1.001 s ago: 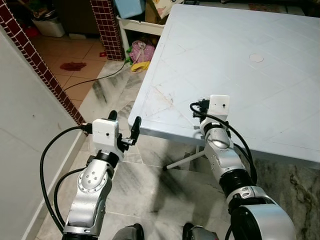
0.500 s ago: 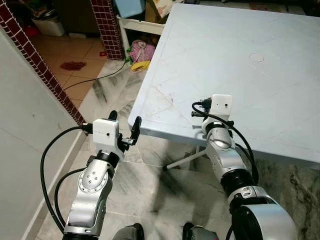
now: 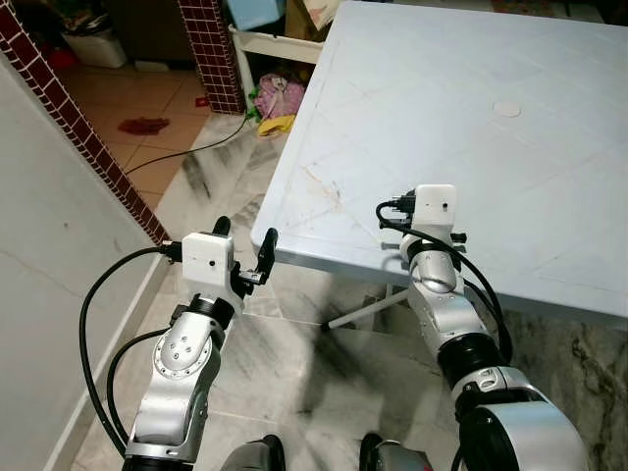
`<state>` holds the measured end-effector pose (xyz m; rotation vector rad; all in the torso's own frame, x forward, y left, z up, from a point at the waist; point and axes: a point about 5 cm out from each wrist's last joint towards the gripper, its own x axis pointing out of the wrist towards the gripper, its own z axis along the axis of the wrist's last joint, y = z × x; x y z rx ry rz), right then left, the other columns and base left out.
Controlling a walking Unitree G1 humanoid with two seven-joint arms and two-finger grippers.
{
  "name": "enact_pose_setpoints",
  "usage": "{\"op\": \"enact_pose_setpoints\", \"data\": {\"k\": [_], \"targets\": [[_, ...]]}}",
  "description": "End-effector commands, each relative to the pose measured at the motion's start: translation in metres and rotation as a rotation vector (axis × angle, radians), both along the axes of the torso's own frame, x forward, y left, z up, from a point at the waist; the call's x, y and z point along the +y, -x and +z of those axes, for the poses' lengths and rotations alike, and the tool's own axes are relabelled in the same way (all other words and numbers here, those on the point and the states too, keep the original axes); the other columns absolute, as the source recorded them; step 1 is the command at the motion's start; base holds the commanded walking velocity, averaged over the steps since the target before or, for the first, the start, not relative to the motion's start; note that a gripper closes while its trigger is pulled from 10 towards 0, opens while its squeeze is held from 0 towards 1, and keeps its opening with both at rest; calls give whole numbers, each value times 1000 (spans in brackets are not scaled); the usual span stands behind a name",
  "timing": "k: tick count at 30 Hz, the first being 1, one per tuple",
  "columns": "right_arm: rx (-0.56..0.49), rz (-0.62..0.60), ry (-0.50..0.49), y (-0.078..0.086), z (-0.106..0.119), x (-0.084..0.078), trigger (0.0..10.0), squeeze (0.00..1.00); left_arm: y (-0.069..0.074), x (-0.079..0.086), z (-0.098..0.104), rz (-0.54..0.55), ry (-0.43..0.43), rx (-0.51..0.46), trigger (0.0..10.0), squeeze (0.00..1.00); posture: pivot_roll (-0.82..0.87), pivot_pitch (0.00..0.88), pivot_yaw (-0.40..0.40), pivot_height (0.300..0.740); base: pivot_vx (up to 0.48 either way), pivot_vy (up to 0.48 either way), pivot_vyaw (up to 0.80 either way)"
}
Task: Hang keys on a hook
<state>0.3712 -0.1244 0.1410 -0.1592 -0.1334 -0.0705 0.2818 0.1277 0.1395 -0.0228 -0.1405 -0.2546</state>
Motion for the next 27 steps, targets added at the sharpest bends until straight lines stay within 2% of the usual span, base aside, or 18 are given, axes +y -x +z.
{"op": "enact_pose_setpoints", "data": {"k": [1,5,11,12,13,14,15,17,21,22,23,27], "targets": [[-45,19,36,2,6,6,0,0,0,1,-2,7,-10,9,10000,0,84,211,60,740,0,0,0],[-127,49,143,5,15,13,0,0,-1,1,-2,9,-8,7,10000,0,81,208,58,740,0,0,0],[-159,72,191,11,17,16,157,0,-2,-1,-2,10,-2,5,10000,0,75,204,54,740,0,0,0],[-154,63,195,12,16,15,2863,0,-2,-1,-2,9,-2,4,10000,0,75,204,54,740,0,0,0],[-151,58,196,12,15,14,2863,0,-2,-1,-2,10,-1,5,10000,0,75,204,54,740,0,0,0],[-144,46,200,12,15,12,9216,0,-2,-1,-2,10,-1,5,10000,0,72,203,52,740,0,0,0],[-126,2,201,12,13,5,10000,0,-3,-1,-2,11,-1,6,10000,0,71,202,50,740,0,0,0],[-105,-44,191,13,10,-3,10000,0,-3,-1,-2,11,0,6,10000,0,70,202,51,740,0,0,0],[-72,-65,189,16,2,-8,10000,0,-3,-1,-3,8,-1,7,10000,0,69,202,55,740,0,0,0],[-72,-75,192,17,2,-10,10000,31,-3,-1,-2,7,-1,6,10000,0,69,202,56,740,0,0,0],[-74,-85,187,17,2,-12,10000,1000,-3,-1,-2,6,-2,6,10000,0,69,202,56,740,0,0,0],[-62,-96,173,19,0,-14,10000,1000,-3,-1,-2,5,-3,6,10000,0,66,200,59,740,0,0,0]]}}
